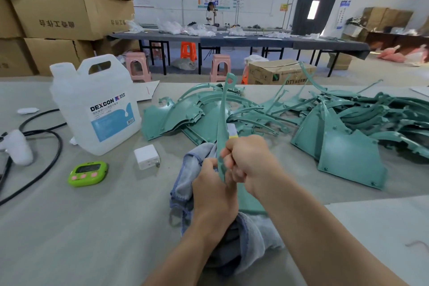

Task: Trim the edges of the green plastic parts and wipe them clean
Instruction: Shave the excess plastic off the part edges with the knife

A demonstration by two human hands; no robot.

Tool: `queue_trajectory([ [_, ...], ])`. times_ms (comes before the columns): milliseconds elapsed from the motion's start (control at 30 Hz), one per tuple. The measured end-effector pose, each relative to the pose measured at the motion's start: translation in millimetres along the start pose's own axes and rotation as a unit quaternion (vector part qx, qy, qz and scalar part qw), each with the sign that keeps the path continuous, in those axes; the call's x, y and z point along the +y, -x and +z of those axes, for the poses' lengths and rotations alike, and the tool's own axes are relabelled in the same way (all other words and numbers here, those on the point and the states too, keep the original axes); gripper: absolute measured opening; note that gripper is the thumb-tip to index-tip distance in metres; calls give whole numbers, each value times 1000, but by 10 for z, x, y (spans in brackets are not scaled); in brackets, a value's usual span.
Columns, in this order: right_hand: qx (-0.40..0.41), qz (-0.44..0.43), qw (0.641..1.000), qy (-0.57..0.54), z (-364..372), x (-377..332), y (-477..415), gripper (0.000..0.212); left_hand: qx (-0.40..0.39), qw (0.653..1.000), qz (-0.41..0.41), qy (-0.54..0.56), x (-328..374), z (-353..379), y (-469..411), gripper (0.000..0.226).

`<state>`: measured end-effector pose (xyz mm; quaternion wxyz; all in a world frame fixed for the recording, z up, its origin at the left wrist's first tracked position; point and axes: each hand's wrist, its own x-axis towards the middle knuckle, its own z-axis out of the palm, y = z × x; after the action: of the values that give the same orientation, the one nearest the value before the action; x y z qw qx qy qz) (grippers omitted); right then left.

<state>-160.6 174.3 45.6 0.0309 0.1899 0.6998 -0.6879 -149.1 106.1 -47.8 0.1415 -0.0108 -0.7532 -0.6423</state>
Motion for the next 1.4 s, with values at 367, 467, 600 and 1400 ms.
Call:
queue_trajectory([
  [367,9,-73,997,-6,-115,66,162,36,28,999,8,-24,-4,-11,19,13],
  [467,7,-69,996,59,-74,172,175,30,18,997,22,-78,14,-61,41,13],
  [600,31,1,996,85,-222,345,172,33,18,999,3,-41,51,-76,57,14],
  [1400,73,-285,909,295,-847,91,396,27,75,996,5,56,386,-294,-100,20],
])
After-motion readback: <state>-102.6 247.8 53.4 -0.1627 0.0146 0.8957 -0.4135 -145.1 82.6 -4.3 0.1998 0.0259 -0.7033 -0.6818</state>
